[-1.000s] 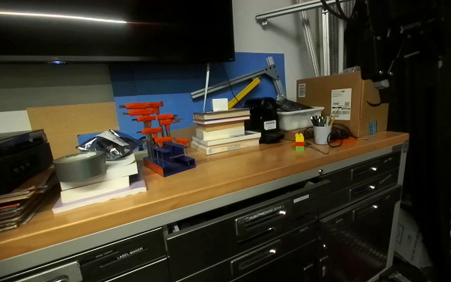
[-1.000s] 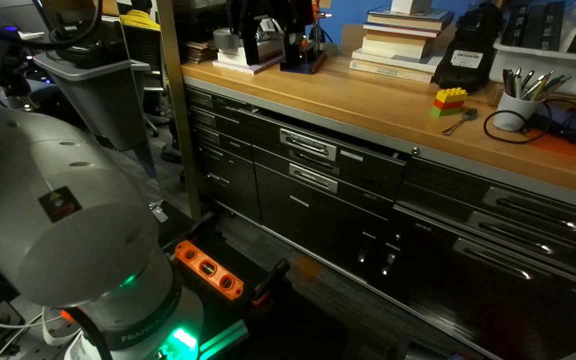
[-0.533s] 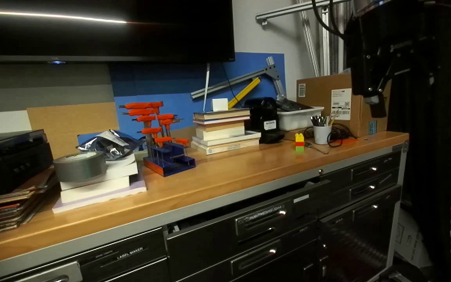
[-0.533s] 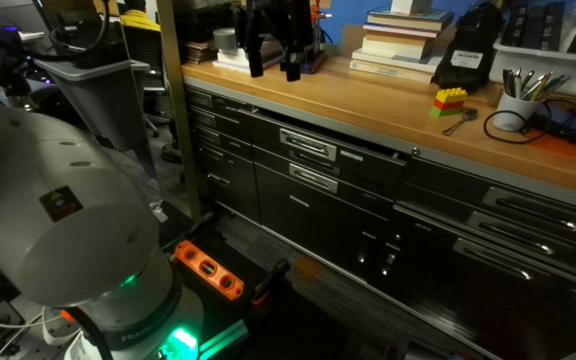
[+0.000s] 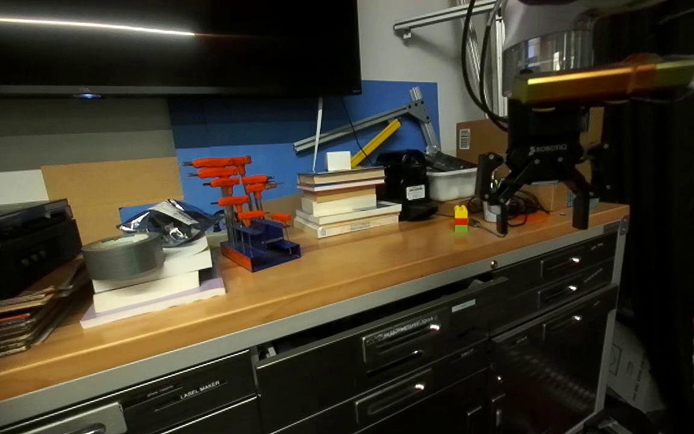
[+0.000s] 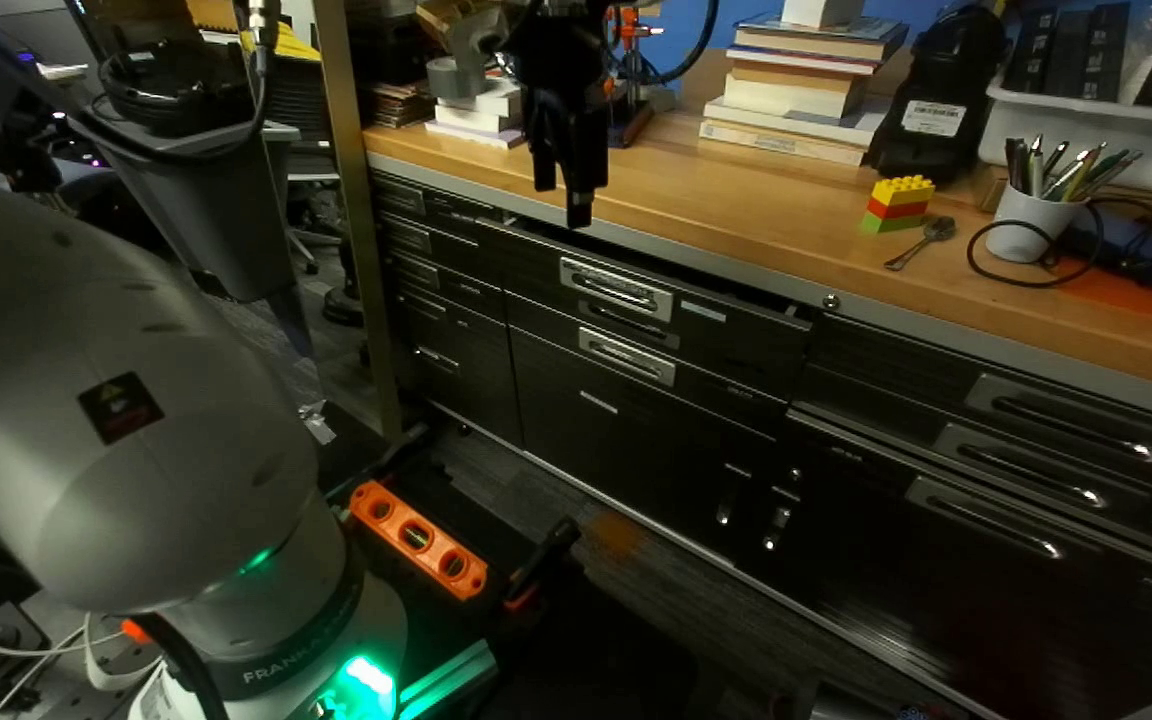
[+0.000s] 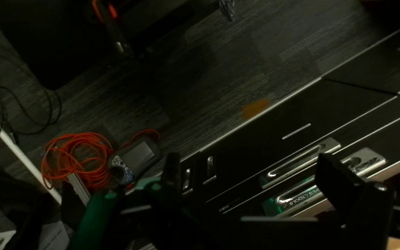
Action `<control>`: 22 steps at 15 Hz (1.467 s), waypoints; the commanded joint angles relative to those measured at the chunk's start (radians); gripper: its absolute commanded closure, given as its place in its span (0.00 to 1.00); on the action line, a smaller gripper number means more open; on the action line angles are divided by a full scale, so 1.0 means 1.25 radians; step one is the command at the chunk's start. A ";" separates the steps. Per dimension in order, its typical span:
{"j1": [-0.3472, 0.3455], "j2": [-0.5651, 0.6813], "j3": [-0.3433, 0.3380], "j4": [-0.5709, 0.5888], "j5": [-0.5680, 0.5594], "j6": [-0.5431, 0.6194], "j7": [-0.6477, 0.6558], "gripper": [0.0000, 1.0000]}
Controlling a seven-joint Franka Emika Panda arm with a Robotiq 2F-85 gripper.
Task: Open the topmost drawer, remove some things from it and put them on the table
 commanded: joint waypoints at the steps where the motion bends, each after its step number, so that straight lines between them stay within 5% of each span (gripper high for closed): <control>1: -0.015 0.036 0.013 -0.035 0.060 0.132 0.106 0.00; 13: 0.015 0.332 0.020 -0.073 0.202 0.716 0.358 0.00; 22: 0.019 0.516 0.019 -0.014 0.080 0.875 0.528 0.00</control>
